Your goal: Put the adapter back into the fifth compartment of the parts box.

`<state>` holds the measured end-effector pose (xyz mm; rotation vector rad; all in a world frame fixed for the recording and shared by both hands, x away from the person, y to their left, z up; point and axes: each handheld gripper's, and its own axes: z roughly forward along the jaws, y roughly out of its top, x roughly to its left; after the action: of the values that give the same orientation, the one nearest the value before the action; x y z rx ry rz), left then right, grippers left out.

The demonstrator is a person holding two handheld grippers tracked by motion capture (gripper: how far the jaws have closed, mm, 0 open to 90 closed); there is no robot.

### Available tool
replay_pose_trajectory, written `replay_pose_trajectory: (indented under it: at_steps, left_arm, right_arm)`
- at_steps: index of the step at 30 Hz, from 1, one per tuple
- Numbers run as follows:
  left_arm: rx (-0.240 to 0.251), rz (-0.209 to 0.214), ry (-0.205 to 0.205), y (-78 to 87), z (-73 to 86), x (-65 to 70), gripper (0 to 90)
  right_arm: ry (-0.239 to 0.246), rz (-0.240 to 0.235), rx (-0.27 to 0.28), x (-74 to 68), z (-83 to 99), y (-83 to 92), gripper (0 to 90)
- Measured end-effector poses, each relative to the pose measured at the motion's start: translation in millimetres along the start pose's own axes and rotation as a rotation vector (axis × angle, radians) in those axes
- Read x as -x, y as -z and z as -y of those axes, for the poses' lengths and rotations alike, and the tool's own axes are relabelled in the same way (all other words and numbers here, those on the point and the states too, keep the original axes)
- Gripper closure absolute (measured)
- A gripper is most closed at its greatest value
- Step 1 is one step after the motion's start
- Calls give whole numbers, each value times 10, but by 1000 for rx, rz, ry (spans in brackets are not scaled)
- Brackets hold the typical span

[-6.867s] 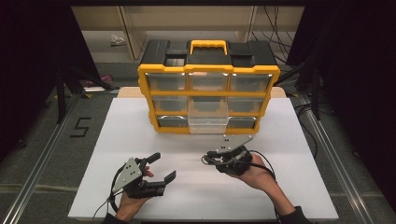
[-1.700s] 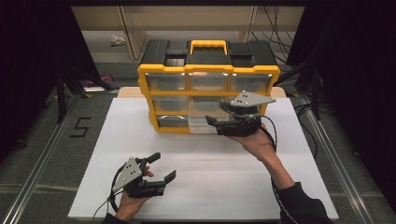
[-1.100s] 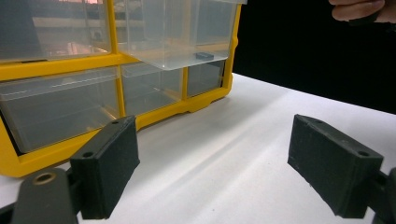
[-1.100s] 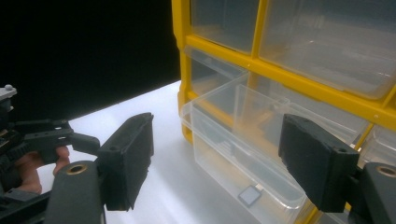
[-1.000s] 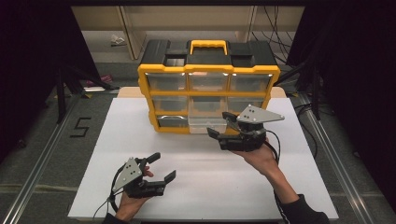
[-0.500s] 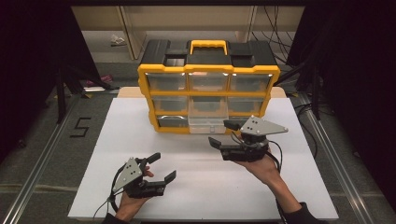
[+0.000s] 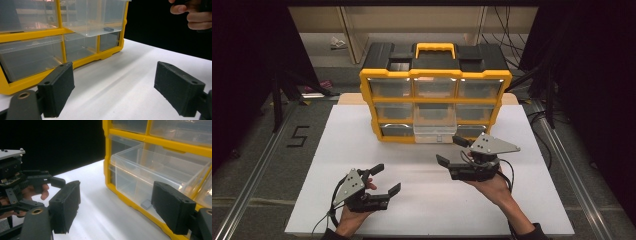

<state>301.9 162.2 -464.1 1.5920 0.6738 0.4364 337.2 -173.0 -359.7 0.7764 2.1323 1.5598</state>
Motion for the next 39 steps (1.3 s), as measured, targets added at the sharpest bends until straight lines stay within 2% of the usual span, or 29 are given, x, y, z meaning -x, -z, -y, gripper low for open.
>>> replay_pose_trajectory:
  at_steps: [20,39]
  left_arm:
    - [-10,11,2,-10,1,2,159]
    - [-24,16,0,-17,3,2,158]
  right_arm:
    - [-29,23,9,32,316,49,227]
    - [-59,53,18,85,570,179,215]
